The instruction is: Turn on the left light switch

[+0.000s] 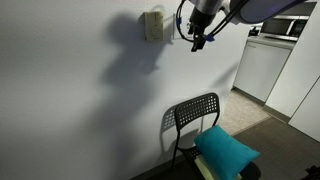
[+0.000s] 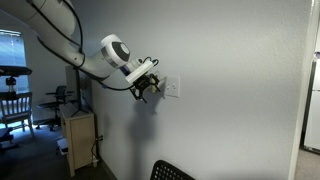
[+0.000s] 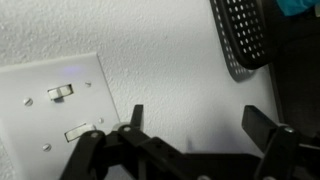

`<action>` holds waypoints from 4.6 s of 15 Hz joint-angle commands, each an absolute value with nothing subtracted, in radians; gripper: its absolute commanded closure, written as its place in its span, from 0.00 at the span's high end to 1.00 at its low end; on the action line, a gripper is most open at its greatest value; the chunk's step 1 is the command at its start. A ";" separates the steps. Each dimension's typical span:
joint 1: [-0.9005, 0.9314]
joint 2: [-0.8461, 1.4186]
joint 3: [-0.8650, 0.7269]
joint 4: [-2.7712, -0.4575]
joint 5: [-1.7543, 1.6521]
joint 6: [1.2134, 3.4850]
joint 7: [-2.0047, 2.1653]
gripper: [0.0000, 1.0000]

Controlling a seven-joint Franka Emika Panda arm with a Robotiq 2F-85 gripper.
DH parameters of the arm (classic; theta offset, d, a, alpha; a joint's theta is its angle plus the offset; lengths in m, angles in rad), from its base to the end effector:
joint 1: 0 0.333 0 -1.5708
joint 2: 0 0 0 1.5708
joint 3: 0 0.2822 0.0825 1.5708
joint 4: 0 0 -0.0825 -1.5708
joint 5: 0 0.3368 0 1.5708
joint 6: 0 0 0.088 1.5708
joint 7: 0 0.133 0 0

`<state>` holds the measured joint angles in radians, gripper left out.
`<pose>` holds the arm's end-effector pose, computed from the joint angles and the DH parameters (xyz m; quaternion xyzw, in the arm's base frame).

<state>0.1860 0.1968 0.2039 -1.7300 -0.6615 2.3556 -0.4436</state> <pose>0.5817 0.2091 0.4771 0.7814 0.5307 0.1991 0.2612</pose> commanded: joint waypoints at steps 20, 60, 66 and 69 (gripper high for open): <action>0.213 0.407 0.139 -1.456 -0.732 2.401 -0.635 1.00; 0.249 0.311 0.163 -1.465 -0.710 2.179 -0.560 1.00; 0.243 0.239 0.171 -1.520 -0.678 2.132 -0.508 1.00; 0.239 0.221 0.171 -1.542 -0.665 2.142 -0.488 1.00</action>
